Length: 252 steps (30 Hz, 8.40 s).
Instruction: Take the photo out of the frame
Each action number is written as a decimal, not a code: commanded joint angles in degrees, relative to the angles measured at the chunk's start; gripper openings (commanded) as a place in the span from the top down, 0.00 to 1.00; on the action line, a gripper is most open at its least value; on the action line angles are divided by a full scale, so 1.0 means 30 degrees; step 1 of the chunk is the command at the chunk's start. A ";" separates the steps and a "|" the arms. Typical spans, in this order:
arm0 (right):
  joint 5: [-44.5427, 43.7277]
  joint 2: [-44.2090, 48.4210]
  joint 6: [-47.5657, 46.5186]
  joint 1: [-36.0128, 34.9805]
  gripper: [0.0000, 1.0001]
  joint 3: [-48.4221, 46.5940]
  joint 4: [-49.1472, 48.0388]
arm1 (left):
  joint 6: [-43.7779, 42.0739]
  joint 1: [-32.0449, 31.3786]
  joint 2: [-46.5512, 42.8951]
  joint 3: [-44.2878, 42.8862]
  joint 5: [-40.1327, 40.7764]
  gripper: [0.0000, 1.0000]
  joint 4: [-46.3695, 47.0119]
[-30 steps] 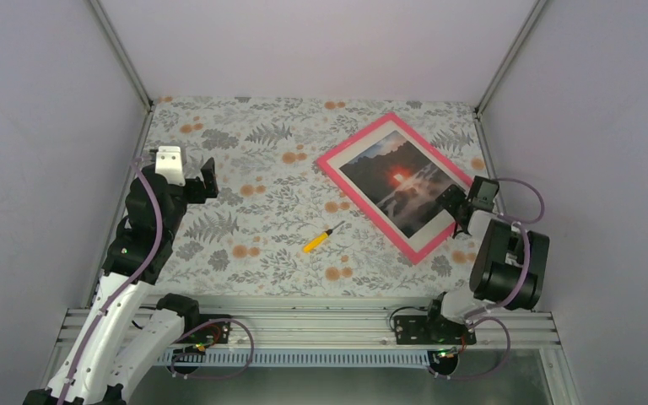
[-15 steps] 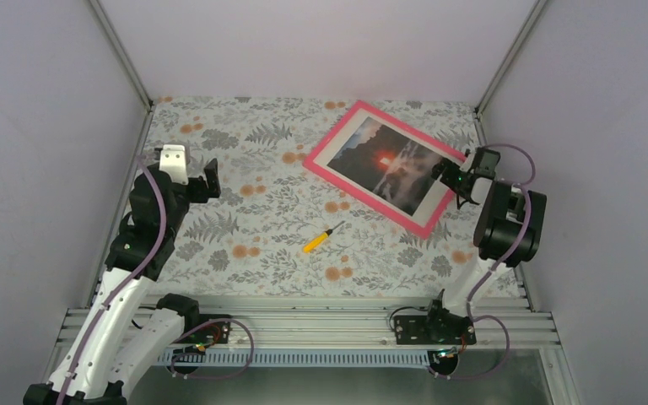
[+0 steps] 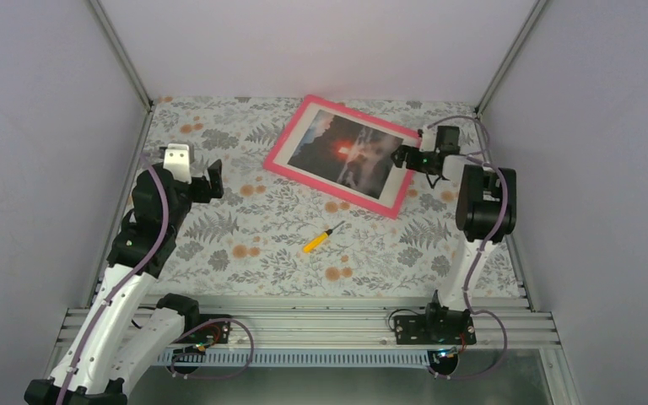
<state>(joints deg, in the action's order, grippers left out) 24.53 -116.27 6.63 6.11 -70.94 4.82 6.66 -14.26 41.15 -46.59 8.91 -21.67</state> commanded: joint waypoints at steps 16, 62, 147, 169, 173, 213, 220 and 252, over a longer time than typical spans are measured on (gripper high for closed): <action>0.0112 0.1867 0.1053 -0.2700 0.00 0.1312 0.2319 | 0.0333 0.0211 0.1861 -0.0737 -0.1879 0.00 0.0081; -0.4810 0.3551 0.0078 -0.3649 0.92 0.4561 0.2609 | 0.6638 0.0279 0.7625 0.2601 -0.8037 0.00 0.3028; -1.0627 0.8291 -0.6163 -1.5498 0.16 0.7117 -0.2542 | 0.2645 -0.2211 2.3502 -0.7280 -0.0761 0.74 0.1001; -1.3419 0.6815 -0.9135 -1.7906 0.10 0.6999 -0.4181 | 0.2816 -0.2116 2.1939 -0.8451 -0.0939 0.97 -0.0279; -1.5226 0.5725 -1.0000 -1.8649 0.10 0.6779 -0.4686 | 0.2850 -0.2131 2.1252 -0.8904 -0.0652 0.98 -0.0755; -2.3802 0.1814 -1.7764 -1.9894 0.79 0.7200 -1.6035 | 0.3131 -0.1495 1.7277 -0.8307 -0.1333 0.91 -0.1683; -2.3453 0.3045 -1.7676 -1.9954 0.96 0.7411 -1.5629 | 0.3347 -0.1113 1.4909 -0.7776 -0.1570 0.71 -0.1704; -1.5314 1.2052 -0.7580 -1.9761 0.96 0.5405 -1.3679 | 0.5106 -0.0894 0.2185 -0.2425 -0.0735 0.03 -0.0130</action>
<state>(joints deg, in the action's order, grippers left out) -27.53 -83.70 -25.45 -53.56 -51.35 -27.31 20.84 -17.10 48.29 -55.57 7.03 -23.59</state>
